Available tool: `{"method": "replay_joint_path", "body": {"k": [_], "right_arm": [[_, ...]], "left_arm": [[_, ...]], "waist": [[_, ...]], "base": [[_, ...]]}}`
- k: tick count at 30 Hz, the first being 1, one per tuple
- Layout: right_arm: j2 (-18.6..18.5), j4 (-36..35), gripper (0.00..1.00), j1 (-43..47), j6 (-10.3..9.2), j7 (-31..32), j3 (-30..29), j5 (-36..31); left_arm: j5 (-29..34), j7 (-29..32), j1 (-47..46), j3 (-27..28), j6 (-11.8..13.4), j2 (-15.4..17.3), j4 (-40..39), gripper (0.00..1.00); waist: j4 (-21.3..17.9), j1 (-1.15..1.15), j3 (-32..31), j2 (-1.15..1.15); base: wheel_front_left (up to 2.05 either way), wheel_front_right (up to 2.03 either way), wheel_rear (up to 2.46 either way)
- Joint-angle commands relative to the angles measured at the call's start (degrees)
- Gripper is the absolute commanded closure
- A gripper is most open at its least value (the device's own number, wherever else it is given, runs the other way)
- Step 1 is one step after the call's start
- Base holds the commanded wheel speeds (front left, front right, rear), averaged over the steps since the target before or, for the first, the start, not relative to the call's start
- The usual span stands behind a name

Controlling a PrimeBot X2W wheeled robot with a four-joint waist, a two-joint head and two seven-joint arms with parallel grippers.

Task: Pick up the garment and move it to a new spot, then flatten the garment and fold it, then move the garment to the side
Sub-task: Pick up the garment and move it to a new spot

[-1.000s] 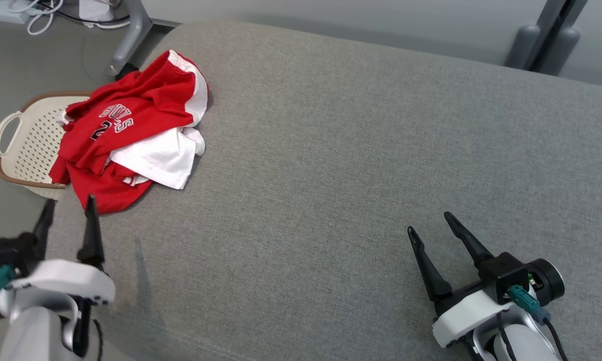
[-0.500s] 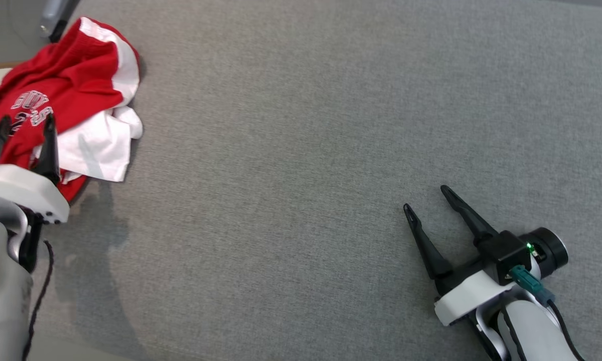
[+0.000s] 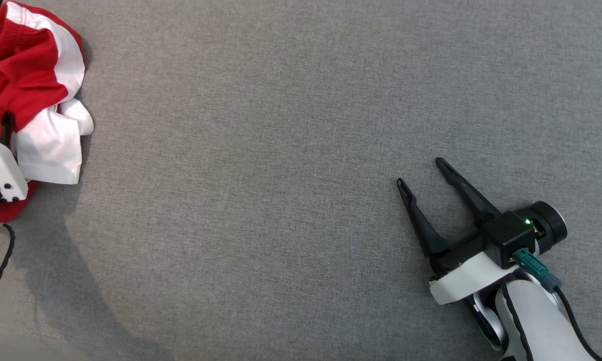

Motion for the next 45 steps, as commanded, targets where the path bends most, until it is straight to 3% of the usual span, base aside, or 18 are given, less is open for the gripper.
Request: {"method": "replay_joint_path", "body": {"k": [1,2,3,4,12,23,33,36,45], "right_arm": [[-1.7,3.1,0.0,1.2,-0.19,0.5,-1.0,0.3],[-1.7,3.2,0.0,1.2,-0.2,0.5,-1.1,0.3],[-1.6,3.3,0.0,1.2,-0.25,0.5,-1.2,0.4],[-1.6,3.3,0.0,1.3,-0.26,0.6,-1.2,0.4],[-0.9,3.6,0.0,1.2,-0.26,0.6,-2.0,0.9],[2.7,3.4,0.0,1.9,-0.12,0.3,-2.6,2.6],[4.4,3.6,0.0,4.1,-0.11,0.3,-5.3,4.0],[4.6,3.7,0.0,4.9,-0.11,0.3,-5.9,4.3],[4.9,4.3,0.0,7.1,-0.11,0.3,-5.8,5.1]], "left_arm": [[0.0,0.5,-1.0,0.0,0.5,-0.1,0.7,0.0],[-0.5,0.6,-1.2,0.2,0.5,-0.4,1.2,0.08],[-0.7,0.7,-1.3,0.2,0.5,-0.6,1.6,0.4],[-0.7,0.7,-1.4,0.2,0.5,-0.4,2.0,1.0],[0.7,-5.8,-3.0,-1.4,1.8,0.5,1.0,1.0],[1.9,-11.0,-6.5,-4.8,-0.5,0.7,-2.8,1.0],[0.0,-12.1,-1.9,-9.4,-1.5,-7.5,-8.5,1.0],[-1.2,-12.1,0.7,-12.3,-1.5,-11.4,-11.9,1.0],[-3.7,-12.1,8.4,-20.9,-1.5,-18.6,-21.4,1.0]], "waist": [[-0.2,0.0,0.3,0.0],[-0.3,0.0,0.5,0.0],[-0.4,0.0,0.6,0.0],[-0.5,0.0,0.7,0.0],[-0.9,0.0,-0.6,0.0],[-3.2,0.0,-6.7,0.0],[-6.6,0.0,-12.4,0.0],[-7.6,0.0,-13.8,0.0],[-11.4,0.0,-17.8,0.0]], "base": [[0.0,0.0,0.0],[0.0,0.0,0.0],[0.0,0.0,0.0],[0.0,0.0,0.0],[0.0,0.0,0.0],[0.0,0.0,0.0],[0.0,0.0,0.0],[0.0,0.0,0.0],[0.0,0.0,0.0]]}}
